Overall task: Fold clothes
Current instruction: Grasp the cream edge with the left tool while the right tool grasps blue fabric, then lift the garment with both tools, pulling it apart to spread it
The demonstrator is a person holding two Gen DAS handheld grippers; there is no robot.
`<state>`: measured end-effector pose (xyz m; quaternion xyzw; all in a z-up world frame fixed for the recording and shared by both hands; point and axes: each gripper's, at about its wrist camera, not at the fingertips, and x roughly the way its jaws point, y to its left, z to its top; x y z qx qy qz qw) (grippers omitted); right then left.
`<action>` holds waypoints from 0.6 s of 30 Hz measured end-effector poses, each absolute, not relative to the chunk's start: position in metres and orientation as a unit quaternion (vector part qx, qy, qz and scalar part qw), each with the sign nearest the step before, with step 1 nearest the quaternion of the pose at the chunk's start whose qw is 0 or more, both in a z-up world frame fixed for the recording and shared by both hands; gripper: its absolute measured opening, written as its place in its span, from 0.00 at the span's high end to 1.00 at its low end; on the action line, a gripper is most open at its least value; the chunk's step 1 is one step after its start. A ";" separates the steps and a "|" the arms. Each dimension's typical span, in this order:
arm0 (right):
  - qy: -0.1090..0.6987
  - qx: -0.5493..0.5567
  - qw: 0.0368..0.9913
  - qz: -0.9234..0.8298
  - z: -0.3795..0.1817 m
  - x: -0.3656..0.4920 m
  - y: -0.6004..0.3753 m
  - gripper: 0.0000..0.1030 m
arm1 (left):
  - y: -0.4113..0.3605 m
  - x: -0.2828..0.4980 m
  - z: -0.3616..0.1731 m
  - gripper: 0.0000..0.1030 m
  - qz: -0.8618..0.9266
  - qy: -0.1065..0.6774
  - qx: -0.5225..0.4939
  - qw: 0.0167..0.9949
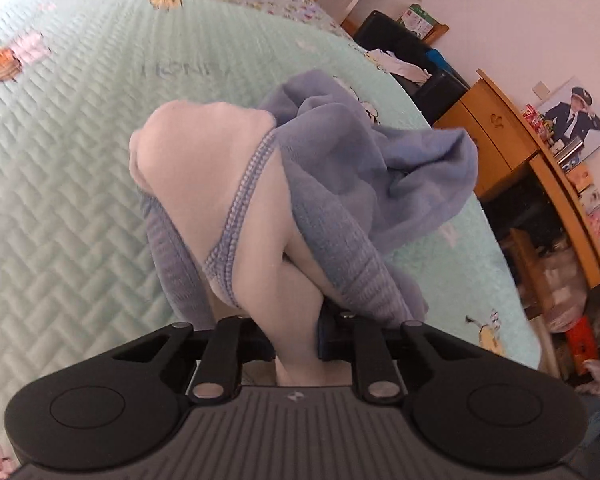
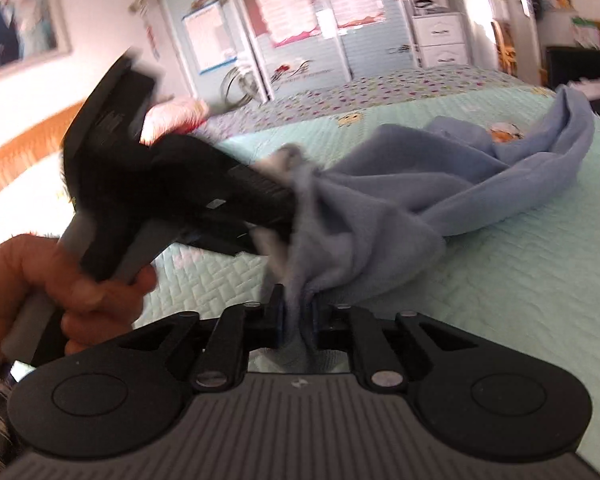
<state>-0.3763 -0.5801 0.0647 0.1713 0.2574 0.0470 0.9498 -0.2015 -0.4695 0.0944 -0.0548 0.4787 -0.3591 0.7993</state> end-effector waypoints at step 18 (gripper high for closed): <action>0.249 0.228 0.875 -0.346 0.048 -0.304 -0.768 0.23 | -0.419 -0.200 0.112 0.89 -0.329 0.442 -0.057 0.833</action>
